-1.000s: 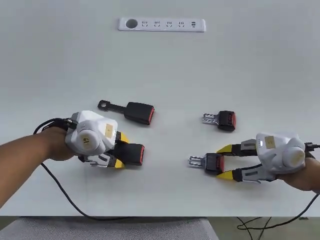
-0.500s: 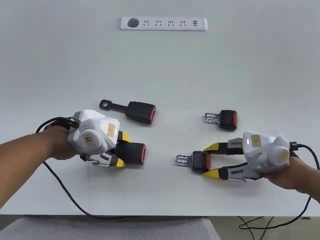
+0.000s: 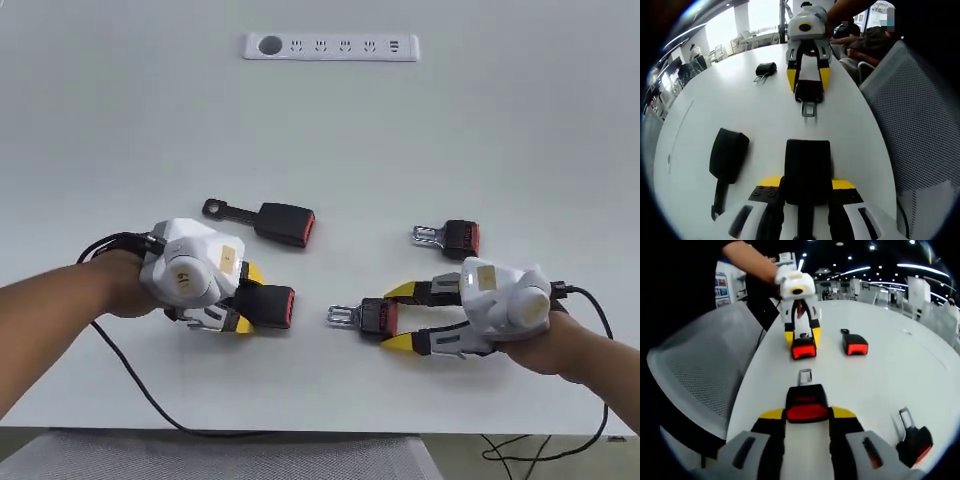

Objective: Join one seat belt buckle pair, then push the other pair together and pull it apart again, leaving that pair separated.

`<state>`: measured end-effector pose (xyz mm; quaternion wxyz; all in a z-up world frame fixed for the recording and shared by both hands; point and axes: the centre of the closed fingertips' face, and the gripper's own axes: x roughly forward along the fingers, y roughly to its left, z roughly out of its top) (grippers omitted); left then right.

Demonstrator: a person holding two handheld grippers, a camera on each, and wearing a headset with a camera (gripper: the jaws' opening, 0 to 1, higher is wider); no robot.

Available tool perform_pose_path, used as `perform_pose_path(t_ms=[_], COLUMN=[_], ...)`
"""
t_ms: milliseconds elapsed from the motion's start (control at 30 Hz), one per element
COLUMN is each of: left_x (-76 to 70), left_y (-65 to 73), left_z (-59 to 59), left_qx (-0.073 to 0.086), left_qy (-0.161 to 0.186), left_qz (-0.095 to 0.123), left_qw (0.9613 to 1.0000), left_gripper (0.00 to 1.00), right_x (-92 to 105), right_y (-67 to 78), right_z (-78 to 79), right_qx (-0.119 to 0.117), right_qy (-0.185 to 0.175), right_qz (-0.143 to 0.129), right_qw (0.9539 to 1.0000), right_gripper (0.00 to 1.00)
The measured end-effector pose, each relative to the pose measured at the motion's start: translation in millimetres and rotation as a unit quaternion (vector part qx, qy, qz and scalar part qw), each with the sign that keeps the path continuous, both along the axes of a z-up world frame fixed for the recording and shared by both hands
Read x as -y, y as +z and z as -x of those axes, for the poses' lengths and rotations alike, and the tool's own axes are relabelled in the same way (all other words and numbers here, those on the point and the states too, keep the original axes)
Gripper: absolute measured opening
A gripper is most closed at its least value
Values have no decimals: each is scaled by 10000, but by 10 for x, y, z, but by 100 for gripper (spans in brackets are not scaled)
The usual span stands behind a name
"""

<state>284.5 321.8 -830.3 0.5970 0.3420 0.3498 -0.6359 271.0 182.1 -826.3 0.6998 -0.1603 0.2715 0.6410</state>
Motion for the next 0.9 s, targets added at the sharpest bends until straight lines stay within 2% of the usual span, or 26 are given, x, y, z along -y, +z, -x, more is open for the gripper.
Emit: perform_pose_path(t_ms=[233,700,900], left_x=[-2,5,7], left_y=[3,6,10], left_z=[1,9,9], left_qx=[5,26,61], left_qy=[-2,-46,-111], left_qz=[-33,-90,-137], left_qw=[10000,9999,9998], left_gripper=[34,34,35], right_x=[-207,-575,-585], right_y=[27,39,23], right_z=[-23,-95,-88], right_qx=[-20,-51,-56], right_qy=[13,30,36], right_qz=[-176,-235,-215], right_qw=[9998,9997,9997], right_gripper=[33,33,33])
